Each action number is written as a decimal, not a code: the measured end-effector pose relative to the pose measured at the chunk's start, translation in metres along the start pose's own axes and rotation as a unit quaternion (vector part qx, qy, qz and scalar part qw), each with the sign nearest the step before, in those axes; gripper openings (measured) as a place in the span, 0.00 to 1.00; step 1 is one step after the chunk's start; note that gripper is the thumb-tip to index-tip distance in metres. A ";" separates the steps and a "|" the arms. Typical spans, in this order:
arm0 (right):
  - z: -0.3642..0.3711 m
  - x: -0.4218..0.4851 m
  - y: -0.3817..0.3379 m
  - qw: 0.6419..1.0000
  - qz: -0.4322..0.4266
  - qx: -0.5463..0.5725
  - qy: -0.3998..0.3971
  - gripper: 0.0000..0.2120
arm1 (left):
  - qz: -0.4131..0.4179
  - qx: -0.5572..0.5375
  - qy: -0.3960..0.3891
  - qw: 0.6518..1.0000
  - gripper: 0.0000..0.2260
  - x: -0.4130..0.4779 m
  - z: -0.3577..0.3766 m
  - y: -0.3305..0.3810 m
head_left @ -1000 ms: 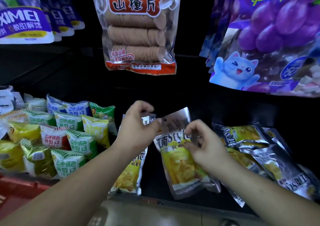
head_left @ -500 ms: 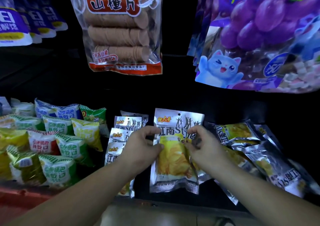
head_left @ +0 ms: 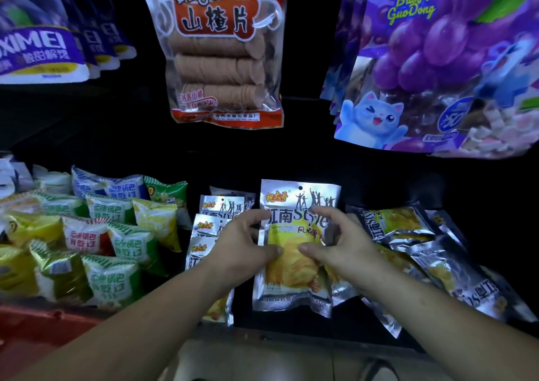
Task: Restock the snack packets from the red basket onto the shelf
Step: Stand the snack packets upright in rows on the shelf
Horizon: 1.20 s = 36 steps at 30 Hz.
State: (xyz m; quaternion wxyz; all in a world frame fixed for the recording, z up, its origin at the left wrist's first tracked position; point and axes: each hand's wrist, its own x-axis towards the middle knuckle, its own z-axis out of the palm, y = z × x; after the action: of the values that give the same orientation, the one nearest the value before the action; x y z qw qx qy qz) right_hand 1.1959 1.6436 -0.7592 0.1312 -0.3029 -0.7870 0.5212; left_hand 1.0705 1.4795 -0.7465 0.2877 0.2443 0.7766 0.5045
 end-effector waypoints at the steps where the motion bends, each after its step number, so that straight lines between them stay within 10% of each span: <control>1: 0.002 -0.003 -0.001 1.000 0.001 -0.006 -0.009 0.32 | 0.002 -0.003 -0.006 1.000 0.30 -0.003 -0.001 0.000; 36: 0.124 0.205 0.166 0.994 0.012 -0.103 0.042 0.35 | -0.105 -0.005 -0.057 0.993 0.35 0.186 0.084 -0.189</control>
State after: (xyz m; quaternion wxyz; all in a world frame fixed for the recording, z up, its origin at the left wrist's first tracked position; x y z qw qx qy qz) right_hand 1.0273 1.7235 -0.9836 0.1261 -0.3453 -0.8266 0.4262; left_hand 0.9792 1.5874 -0.9862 0.3841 0.1885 0.7776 0.4607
